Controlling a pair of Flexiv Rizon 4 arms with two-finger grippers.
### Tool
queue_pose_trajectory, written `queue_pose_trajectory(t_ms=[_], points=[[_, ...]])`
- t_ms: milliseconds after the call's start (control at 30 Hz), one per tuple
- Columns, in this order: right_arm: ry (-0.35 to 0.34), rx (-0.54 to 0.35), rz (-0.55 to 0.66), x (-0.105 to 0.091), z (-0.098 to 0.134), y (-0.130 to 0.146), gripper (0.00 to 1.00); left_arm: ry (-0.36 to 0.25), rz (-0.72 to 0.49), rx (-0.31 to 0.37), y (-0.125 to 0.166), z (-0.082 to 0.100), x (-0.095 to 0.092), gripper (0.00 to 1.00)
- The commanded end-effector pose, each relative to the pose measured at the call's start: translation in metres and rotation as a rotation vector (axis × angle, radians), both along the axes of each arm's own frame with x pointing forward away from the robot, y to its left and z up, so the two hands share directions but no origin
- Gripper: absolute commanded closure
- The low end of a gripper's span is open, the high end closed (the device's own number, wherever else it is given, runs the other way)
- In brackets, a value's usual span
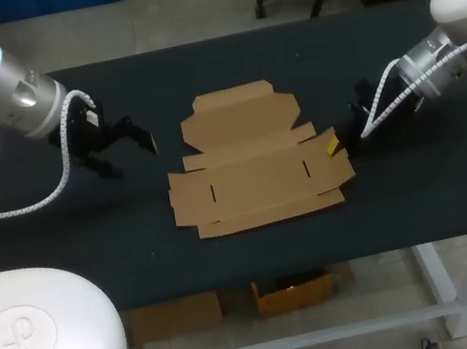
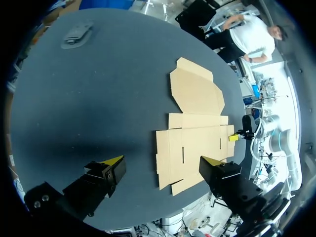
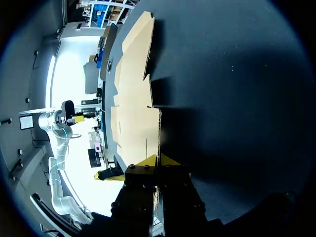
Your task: Assemble the packaging by folding the flat box into shape, placing the metal phone stand inside, and closing the box properly
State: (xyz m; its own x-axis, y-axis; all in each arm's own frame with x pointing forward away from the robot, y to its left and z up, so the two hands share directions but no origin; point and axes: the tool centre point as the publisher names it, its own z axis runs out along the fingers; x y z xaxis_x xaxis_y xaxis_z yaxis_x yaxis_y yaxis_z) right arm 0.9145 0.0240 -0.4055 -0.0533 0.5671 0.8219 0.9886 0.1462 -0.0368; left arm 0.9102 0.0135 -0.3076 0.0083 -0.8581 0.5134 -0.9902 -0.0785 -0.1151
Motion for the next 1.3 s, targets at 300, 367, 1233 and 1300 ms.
queue_pose_trajectory(t_ms=[300, 367, 1233, 1300], points=[[-0.014, -0.006, -0.030, -0.021, 0.002, 0.002, 1.00, 0.000, -0.002, -0.002, -0.001, -0.001, -0.001, 0.00], [-0.014, -0.002, -0.032, -0.023, 0.002, 0.002, 1.00, 0.002, -0.002, -0.002, -0.002, -0.002, -0.001, 0.00], [-0.014, 0.016, -0.033, -0.037, -0.001, 0.002, 1.00, 0.006, -0.006, -0.003, -0.004, -0.004, -0.003, 0.00], [-0.014, 0.016, -0.033, -0.037, -0.001, 0.002, 1.00, 0.005, -0.006, -0.002, -0.004, -0.004, -0.003, 0.00]])
